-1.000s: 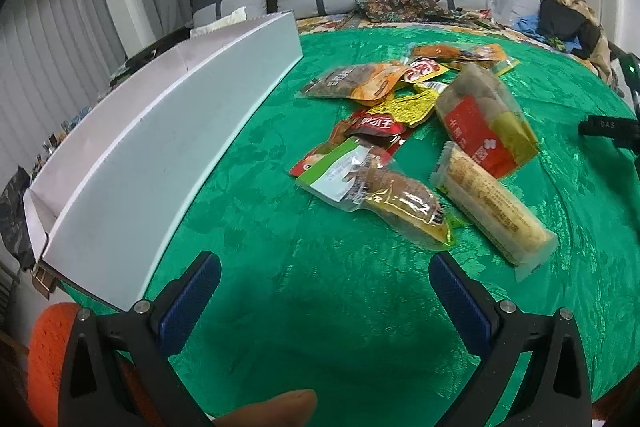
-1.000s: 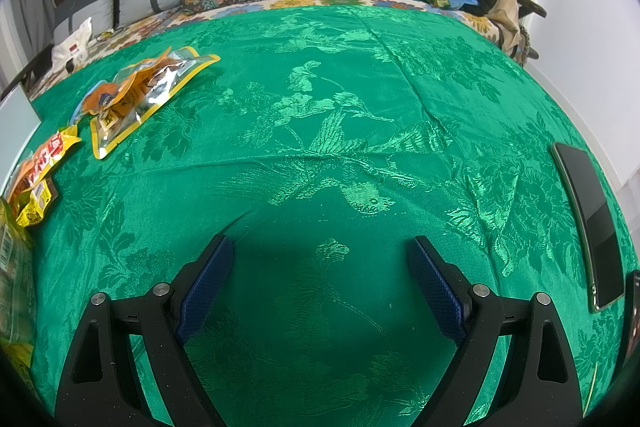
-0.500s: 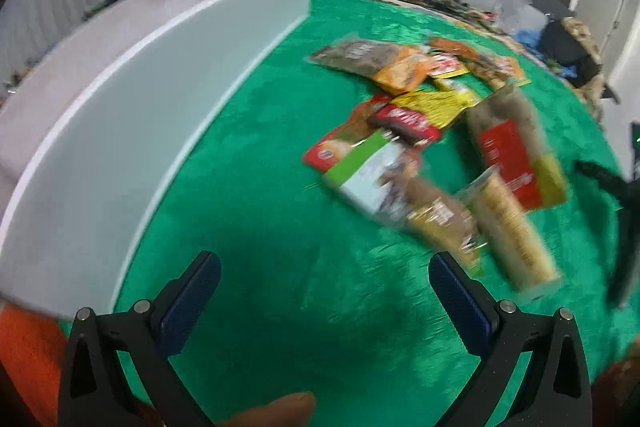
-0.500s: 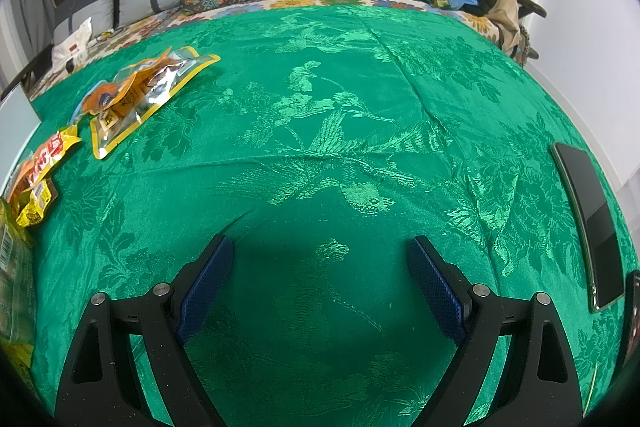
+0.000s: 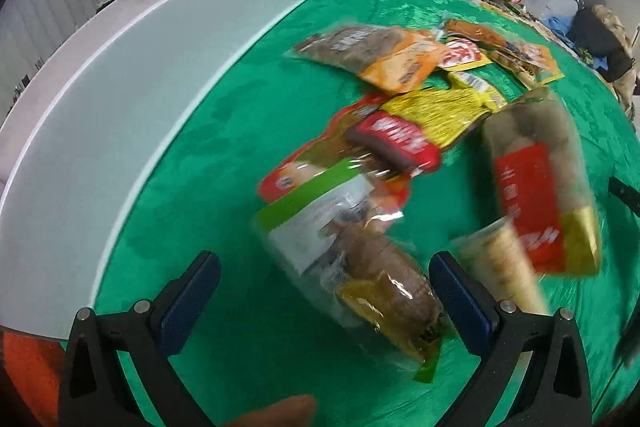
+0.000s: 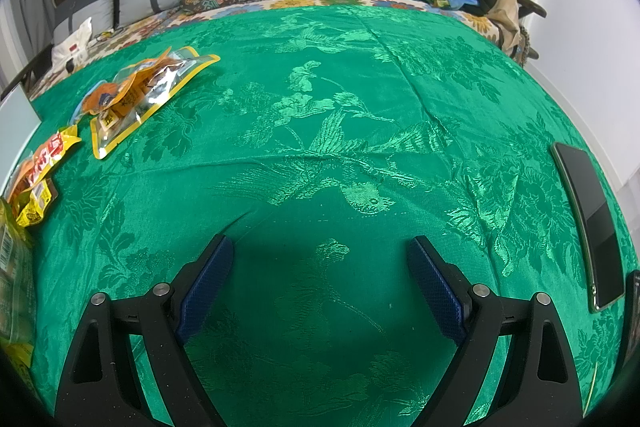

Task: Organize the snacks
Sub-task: 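Grasp the clear bag of brown sausage with the left tool, then drop the sausage bag into the white box with the left tool while the right tool drops the corn bar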

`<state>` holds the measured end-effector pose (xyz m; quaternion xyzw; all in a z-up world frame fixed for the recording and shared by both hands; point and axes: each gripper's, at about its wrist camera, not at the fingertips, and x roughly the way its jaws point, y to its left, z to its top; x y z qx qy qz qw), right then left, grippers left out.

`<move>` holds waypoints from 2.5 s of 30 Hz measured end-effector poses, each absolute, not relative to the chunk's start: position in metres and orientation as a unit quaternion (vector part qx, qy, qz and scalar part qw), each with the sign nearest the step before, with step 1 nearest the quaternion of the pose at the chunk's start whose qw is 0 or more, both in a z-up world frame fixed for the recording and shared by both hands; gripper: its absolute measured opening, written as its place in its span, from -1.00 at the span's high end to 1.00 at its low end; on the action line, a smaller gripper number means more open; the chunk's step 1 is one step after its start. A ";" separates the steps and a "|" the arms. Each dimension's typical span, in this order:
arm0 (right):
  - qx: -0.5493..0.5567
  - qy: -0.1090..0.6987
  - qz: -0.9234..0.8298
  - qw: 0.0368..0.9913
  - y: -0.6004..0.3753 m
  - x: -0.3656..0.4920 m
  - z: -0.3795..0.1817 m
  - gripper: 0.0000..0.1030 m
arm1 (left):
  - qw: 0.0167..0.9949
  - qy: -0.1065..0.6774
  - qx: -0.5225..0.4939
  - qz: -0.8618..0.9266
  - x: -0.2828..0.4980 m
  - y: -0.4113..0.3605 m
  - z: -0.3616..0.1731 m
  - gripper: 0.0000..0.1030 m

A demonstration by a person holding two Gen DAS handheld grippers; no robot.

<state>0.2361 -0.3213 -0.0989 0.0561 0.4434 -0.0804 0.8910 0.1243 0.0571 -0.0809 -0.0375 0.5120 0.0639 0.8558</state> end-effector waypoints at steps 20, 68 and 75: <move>0.056 0.443 -0.081 0.891 -0.321 0.236 -0.099 -0.78 | 0.849 0.529 -0.014 0.011 0.093 0.104 -0.081 -0.40; 0.238 0.481 0.434 0.724 0.043 0.204 0.086 0.65 | 0.906 0.399 -0.131 0.057 0.099 0.323 0.035 0.07; 0.183 0.459 0.410 0.766 0.087 0.208 0.076 -0.12 | 0.903 0.400 -0.099 0.120 0.086 0.336 0.014 -0.63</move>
